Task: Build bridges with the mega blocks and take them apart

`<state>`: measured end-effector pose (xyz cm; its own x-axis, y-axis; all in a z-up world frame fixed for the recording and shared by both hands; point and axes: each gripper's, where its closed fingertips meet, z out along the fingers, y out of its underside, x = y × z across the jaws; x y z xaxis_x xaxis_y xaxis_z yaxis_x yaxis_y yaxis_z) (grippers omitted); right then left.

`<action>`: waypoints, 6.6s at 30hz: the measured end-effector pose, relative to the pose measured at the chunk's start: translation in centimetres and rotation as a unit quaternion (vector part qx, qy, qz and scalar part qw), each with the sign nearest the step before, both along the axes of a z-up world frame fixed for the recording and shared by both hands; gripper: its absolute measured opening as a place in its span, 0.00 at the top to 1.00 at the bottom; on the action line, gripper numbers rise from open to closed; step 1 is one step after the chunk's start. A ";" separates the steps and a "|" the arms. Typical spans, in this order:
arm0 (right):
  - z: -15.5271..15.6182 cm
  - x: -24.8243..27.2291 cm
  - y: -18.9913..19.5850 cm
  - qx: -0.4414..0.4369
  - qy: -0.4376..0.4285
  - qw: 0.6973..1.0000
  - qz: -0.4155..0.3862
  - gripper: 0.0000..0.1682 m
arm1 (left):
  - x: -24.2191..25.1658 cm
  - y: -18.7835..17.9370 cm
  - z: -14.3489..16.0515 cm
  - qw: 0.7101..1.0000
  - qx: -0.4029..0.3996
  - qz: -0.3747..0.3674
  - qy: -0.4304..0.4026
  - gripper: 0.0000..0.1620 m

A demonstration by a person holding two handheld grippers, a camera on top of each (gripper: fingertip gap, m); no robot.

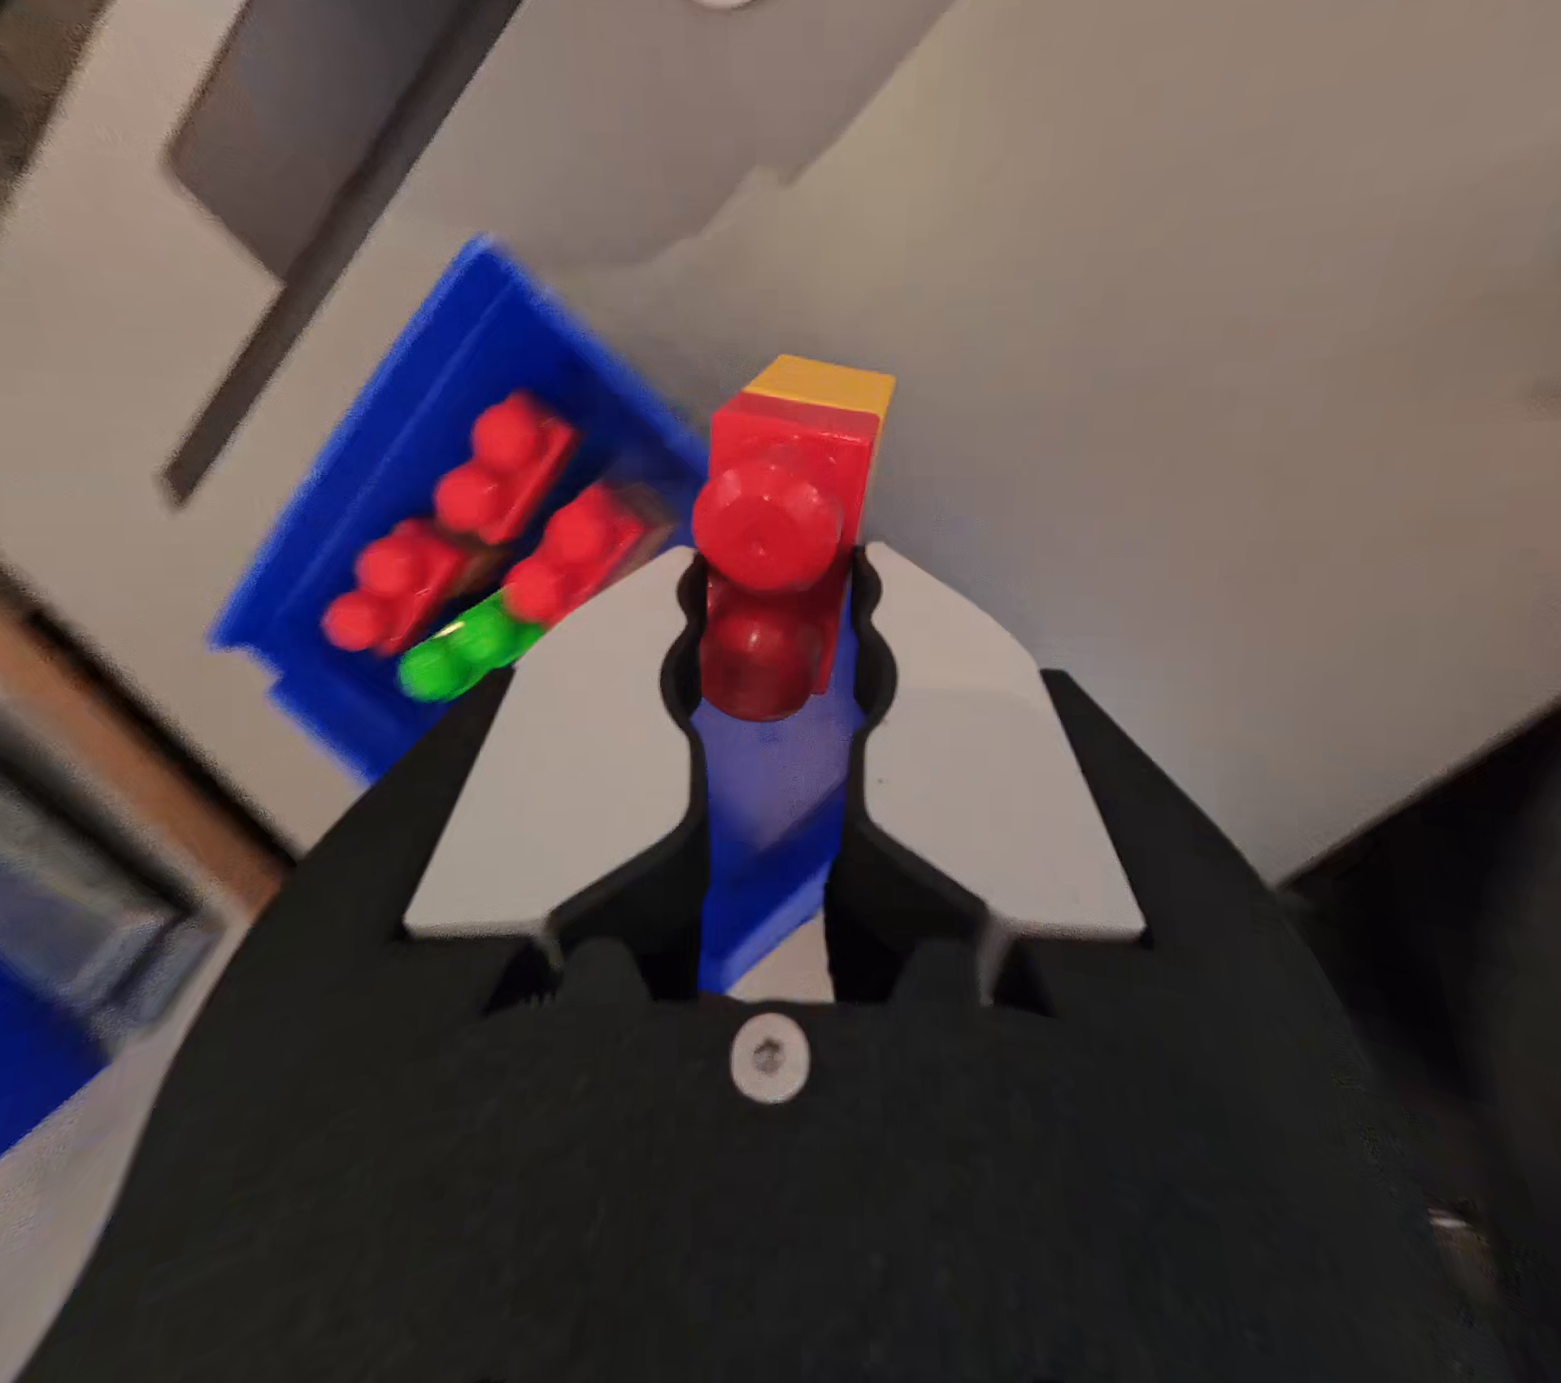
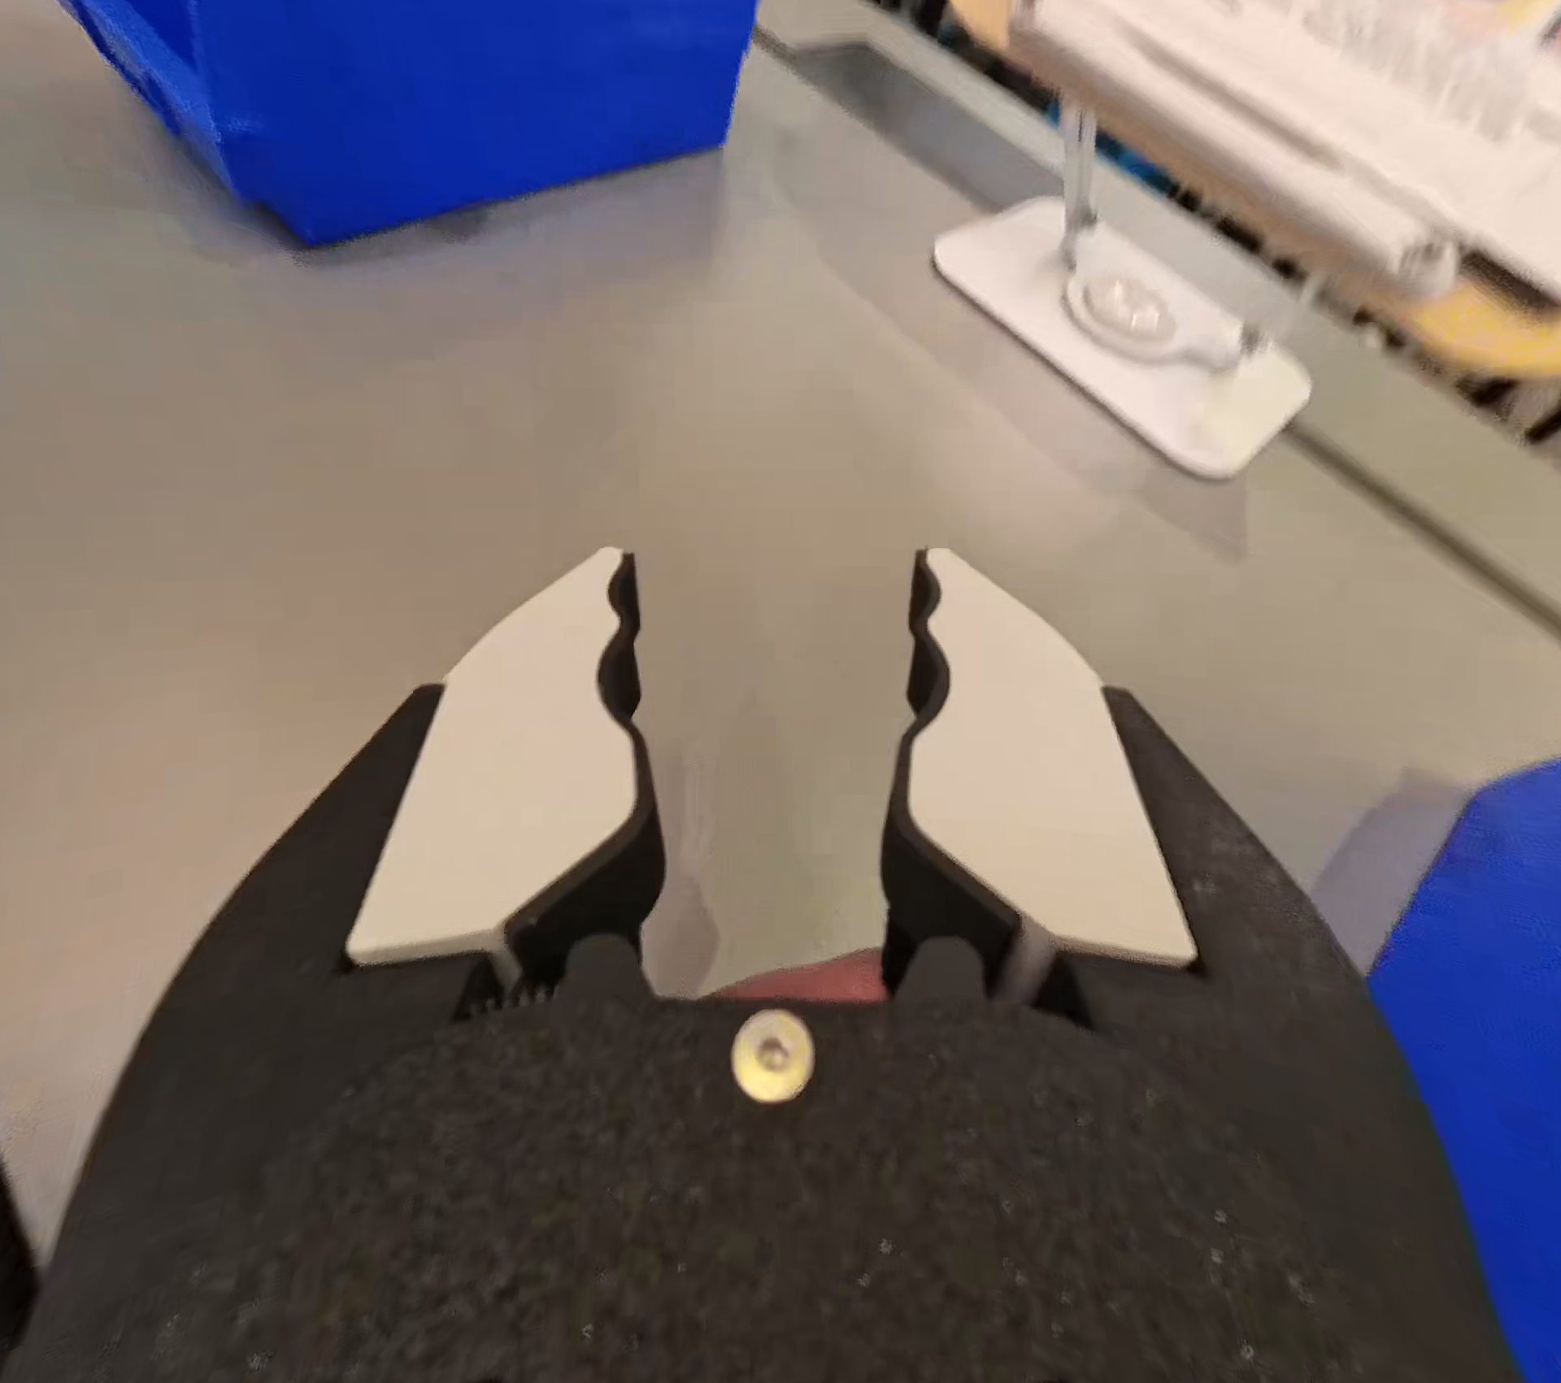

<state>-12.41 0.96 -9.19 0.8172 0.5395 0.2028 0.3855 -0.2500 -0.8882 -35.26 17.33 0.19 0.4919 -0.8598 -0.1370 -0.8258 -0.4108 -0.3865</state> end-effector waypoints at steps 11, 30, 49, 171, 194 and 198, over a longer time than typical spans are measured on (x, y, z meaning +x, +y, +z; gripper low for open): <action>6.8 -2.7 -1.3 0.284 -0.046 0.955 0.073 0.55 | 16.3 -15.4 -0.5 0.911 -0.259 -0.109 -0.303 0.80; -1.4 -1.3 2.9 0.136 -0.202 0.970 0.021 0.50 | 19.6 -15.5 -7.2 0.955 -0.212 -0.061 -0.199 0.81; -2.6 -1.6 2.4 0.130 -0.213 0.968 0.030 0.51 | 18.4 -16.4 -8.7 0.951 -0.226 -0.074 -0.195 0.61; -6.7 4.3 -7.7 -0.106 0.002 0.994 -0.030 0.61 | 17.5 -10.7 -15.6 0.999 -0.035 -0.028 -0.015 0.59; -9.9 -3.0 7.5 -0.213 0.002 0.970 -0.118 0.47 | 10.5 -19.8 -13.2 0.922 0.103 0.063 -0.369 0.62; -10.0 -3.1 7.8 -0.206 -0.008 0.970 -0.127 0.56 | 10.7 -20.3 -13.7 0.923 0.076 0.058 -0.373 0.62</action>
<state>-15.52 8.77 -19.14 0.9328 0.3593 0.0266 0.2780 -0.6710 -0.6874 -24.57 -2.97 -13.47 0.5855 -0.7945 0.1612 -0.2610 -0.3729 -0.8904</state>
